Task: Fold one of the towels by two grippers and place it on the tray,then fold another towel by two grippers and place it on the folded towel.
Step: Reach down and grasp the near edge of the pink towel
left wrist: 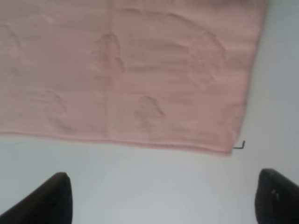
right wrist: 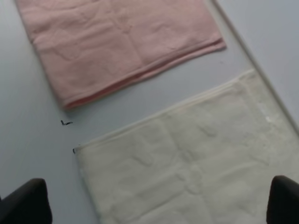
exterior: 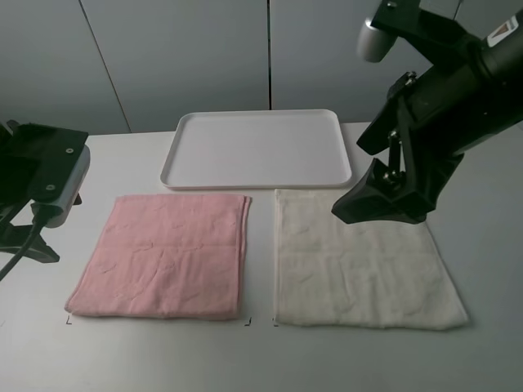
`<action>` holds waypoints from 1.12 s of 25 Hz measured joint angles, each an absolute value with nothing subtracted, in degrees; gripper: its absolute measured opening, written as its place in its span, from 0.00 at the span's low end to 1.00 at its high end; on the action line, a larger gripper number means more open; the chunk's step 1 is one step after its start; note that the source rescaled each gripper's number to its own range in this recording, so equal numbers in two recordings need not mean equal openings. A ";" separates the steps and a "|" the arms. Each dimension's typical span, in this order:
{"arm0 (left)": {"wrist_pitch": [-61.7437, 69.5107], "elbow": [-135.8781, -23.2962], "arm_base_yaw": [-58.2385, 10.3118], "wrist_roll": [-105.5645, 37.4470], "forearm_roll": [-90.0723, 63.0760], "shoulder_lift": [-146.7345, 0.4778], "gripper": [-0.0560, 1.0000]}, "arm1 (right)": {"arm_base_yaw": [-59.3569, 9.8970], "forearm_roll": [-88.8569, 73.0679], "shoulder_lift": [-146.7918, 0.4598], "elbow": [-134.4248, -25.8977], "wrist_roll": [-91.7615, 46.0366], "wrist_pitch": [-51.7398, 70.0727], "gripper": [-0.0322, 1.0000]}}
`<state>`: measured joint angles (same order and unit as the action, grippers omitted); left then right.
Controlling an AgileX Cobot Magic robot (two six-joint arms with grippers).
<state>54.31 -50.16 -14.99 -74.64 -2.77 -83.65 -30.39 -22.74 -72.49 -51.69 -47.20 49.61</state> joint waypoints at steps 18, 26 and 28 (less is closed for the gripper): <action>37.11 -31.92 -15.11 -77.88 4.38 -89.33 1.00 | -49.66 -14.17 -95.66 -60.40 -44.88 48.36 1.00; 31.48 -31.84 -15.11 -77.88 1.40 -95.18 1.00 | -52.59 -11.58 -101.10 -61.51 -44.52 47.35 1.00; 30.71 -31.84 -15.11 -77.88 1.40 -96.29 1.00 | -52.83 -11.56 -101.66 -61.64 -44.40 46.62 1.00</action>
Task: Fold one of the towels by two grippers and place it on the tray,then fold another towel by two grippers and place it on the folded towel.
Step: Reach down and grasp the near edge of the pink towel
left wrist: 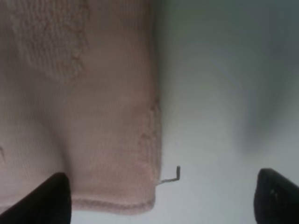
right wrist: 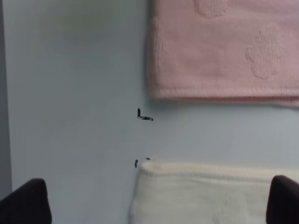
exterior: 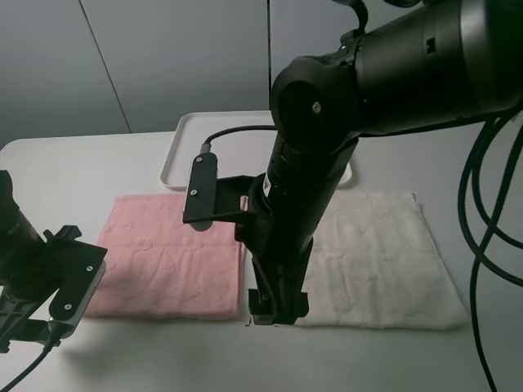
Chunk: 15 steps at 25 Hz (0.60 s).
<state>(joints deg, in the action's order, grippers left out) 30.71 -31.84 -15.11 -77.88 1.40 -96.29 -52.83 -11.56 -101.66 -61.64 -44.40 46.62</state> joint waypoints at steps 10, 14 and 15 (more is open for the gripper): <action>29.31 -32.05 -15.11 -77.77 2.22 -99.40 1.00 | -55.02 -11.34 -106.25 -62.14 -44.40 45.15 1.00; 29.31 -32.05 -15.22 -77.77 2.22 -99.40 1.00 | -58.33 -11.11 -108.39 -62.14 -44.32 43.07 1.00; 29.31 -32.05 -15.22 -77.77 2.22 -99.40 1.00 | -59.15 -10.77 -109.00 -62.25 -44.32 42.68 1.00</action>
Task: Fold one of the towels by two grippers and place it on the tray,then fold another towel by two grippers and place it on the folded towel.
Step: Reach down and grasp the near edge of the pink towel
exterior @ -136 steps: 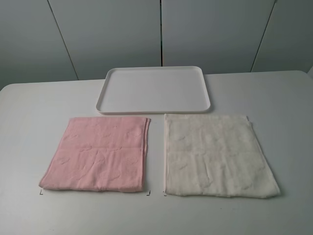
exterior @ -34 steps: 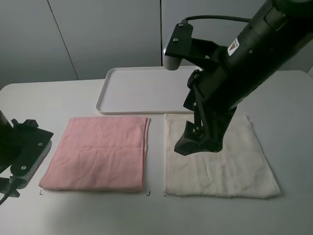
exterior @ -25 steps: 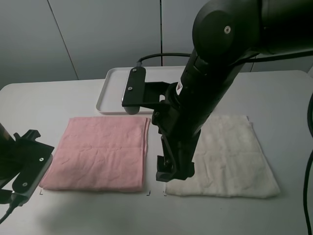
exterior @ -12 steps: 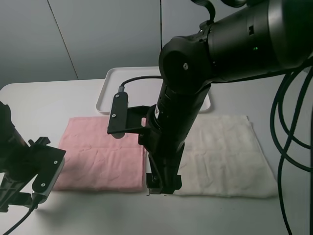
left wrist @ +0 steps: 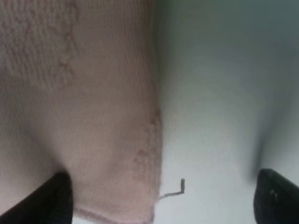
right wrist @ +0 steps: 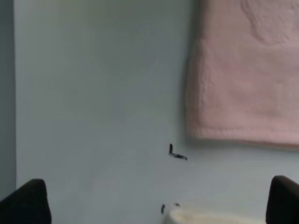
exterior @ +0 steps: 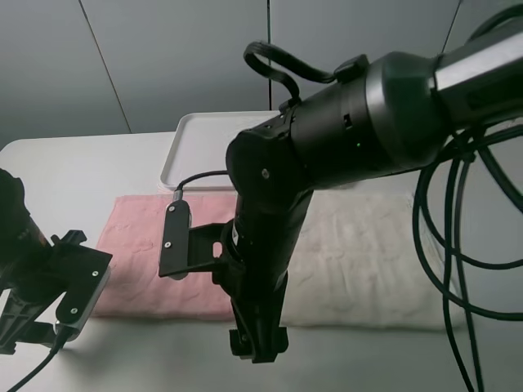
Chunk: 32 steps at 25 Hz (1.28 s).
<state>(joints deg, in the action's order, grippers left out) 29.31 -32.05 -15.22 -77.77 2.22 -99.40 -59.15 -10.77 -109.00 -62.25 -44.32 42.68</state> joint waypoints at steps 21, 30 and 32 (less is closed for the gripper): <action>29.31 -32.05 -15.22 -77.77 2.65 -99.40 1.00 | -62.16 -3.94 -121.68 -75.24 -36.49 48.23 1.00; 29.31 -32.05 -15.22 -77.77 2.65 -99.40 1.00 | -62.16 -3.83 -123.80 -75.37 -35.48 48.20 1.00; 29.31 -32.05 -15.22 -77.77 2.65 -99.40 1.00 | -62.16 -3.83 -124.02 -75.37 -35.48 48.20 1.00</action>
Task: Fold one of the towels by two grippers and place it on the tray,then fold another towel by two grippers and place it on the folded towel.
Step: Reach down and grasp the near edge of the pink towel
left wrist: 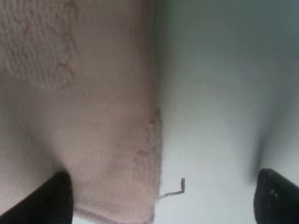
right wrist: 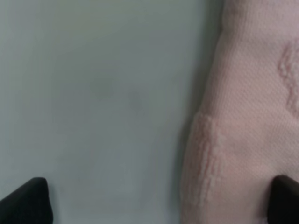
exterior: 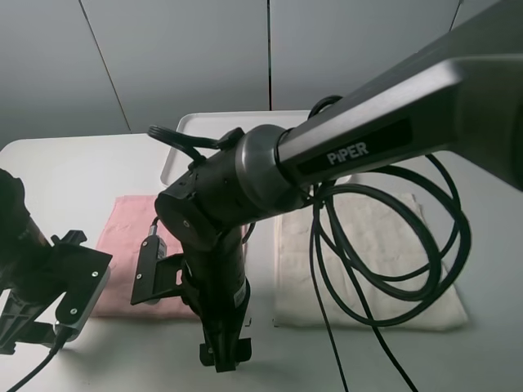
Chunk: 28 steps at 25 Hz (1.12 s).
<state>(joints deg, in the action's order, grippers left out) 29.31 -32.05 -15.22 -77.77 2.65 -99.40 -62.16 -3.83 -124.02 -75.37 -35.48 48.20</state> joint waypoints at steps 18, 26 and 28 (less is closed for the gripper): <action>29.31 -32.05 -15.22 -77.77 2.76 -99.40 1.00 | -62.18 2.20 -124.51 -75.65 -32.65 45.26 0.17; 28.40 -32.05 -15.22 -77.77 2.76 -99.52 0.91 | -62.18 4.10 -124.51 -75.65 -30.28 46.16 0.03; 27.07 -32.16 -15.22 -77.77 2.87 -99.64 0.72 | -62.18 4.21 -124.51 -75.65 -29.94 46.59 0.03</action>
